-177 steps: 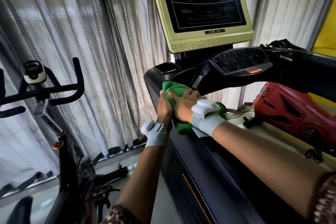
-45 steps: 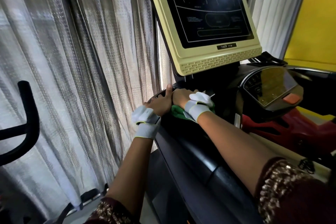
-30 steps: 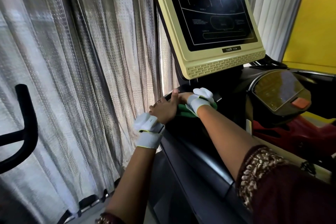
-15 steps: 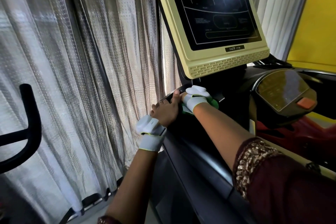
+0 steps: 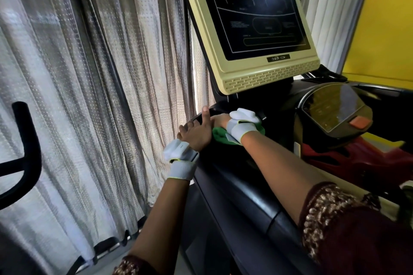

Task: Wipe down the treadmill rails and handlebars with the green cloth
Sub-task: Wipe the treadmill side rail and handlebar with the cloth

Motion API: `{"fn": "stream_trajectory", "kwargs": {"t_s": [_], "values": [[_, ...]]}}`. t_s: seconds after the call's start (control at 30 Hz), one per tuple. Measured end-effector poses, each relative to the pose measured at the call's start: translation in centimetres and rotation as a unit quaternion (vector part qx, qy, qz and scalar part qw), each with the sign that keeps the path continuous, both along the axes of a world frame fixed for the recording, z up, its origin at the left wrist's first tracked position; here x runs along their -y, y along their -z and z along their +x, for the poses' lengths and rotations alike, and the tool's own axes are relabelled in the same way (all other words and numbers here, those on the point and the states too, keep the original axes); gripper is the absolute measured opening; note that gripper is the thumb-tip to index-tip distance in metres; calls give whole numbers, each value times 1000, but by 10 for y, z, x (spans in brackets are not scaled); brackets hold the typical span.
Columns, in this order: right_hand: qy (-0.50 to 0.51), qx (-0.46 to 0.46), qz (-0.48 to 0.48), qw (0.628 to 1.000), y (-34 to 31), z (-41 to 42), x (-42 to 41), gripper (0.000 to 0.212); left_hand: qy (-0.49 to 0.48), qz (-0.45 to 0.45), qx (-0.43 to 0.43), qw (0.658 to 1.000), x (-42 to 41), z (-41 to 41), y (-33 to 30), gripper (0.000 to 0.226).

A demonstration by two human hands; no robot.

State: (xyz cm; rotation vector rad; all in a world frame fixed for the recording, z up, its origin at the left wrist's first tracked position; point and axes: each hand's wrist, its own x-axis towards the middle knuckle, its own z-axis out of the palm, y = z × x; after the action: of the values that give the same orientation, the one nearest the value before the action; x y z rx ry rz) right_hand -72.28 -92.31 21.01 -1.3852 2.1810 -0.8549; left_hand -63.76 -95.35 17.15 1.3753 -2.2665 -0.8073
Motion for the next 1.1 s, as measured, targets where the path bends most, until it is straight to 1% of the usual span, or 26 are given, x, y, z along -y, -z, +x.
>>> {"fn": "stream_trajectory", "kwargs": {"t_s": [0.03, 0.07, 0.1, 0.13, 0.2, 0.23, 0.3, 0.33, 0.37, 0.43, 0.53, 0.57, 0.67, 0.73, 0.77, 0.83, 0.87, 0.9, 0.93, 0.97, 1.03, 1.1], "values": [[-7, -51, 84, 995, 0, 3, 1, 47, 0, -6, 7, 1000, 2, -1, 0, 71], [28, -100, 125, 987, 1, 0, 2, 44, 0, -10, 15, 1000, 2, -1, 0, 70], [41, -188, 141, 971, -4, 3, 2, 41, -2, -11, 19, 1000, 1, -2, 0, 70], [64, -228, 146, 961, -4, -1, 7, 39, -9, -12, 21, 1000, 1, -2, 2, 71], [96, -286, 130, 945, -4, -10, 7, 43, -30, -27, 32, 999, -4, -2, 2, 69], [96, -327, 93, 936, -3, -14, 9, 45, -34, -41, 42, 998, -7, -2, 2, 67], [73, -400, 51, 912, -3, -18, 14, 48, -30, -66, 66, 995, -9, -1, 3, 64], [52, -434, 47, 898, -1, -22, 20, 47, -26, -73, 74, 994, -9, -1, 4, 63], [33, -433, 61, 899, 1, -24, 22, 45, -25, -77, 78, 994, -8, 0, 4, 63], [26, -406, 121, 906, 9, -25, 27, 40, -20, -78, 81, 993, -6, 1, 5, 62], [43, -355, 194, 913, 19, -25, 33, 44, -18, -76, 76, 994, -7, 2, 6, 60], [53, -341, 196, 918, 19, -22, 31, 44, -19, -79, 77, 994, -7, 1, 6, 60], [103, -273, 132, 947, 12, -16, 23, 41, -25, -83, 83, 993, -7, 1, 7, 59], [142, -200, 140, 959, 4, -15, 23, 39, -27, -82, 81, 993, -8, 0, 6, 59], [149, -182, 161, 958, 4, -12, 22, 38, -28, -81, 79, 993, -8, 0, 6, 59], [118, -166, 188, 961, 8, -8, 22, 38, -25, -79, 76, 994, -9, 2, 5, 58], [109, -173, 190, 960, 9, -6, 22, 39, -23, -80, 74, 994, -9, 1, 4, 58], [94, -199, 207, 953, 10, -2, 20, 41, -23, -78, 75, 994, -9, 2, 5, 58], [87, -226, 203, 949, 8, -1, 16, 43, -22, -78, 73, 994, -9, 2, 4, 58], [97, -255, 179, 945, 7, -1, 11, 45, -22, -79, 71, 994, -9, 2, 4, 57], [150, -334, 86, 926, 7, -10, 1, 47, -22, -79, 69, 994, -9, 2, 5, 57], [243, -353, 13, 903, 9, -19, -6, 50, -24, -80, 72, 994, -9, 1, 4, 57]]}}
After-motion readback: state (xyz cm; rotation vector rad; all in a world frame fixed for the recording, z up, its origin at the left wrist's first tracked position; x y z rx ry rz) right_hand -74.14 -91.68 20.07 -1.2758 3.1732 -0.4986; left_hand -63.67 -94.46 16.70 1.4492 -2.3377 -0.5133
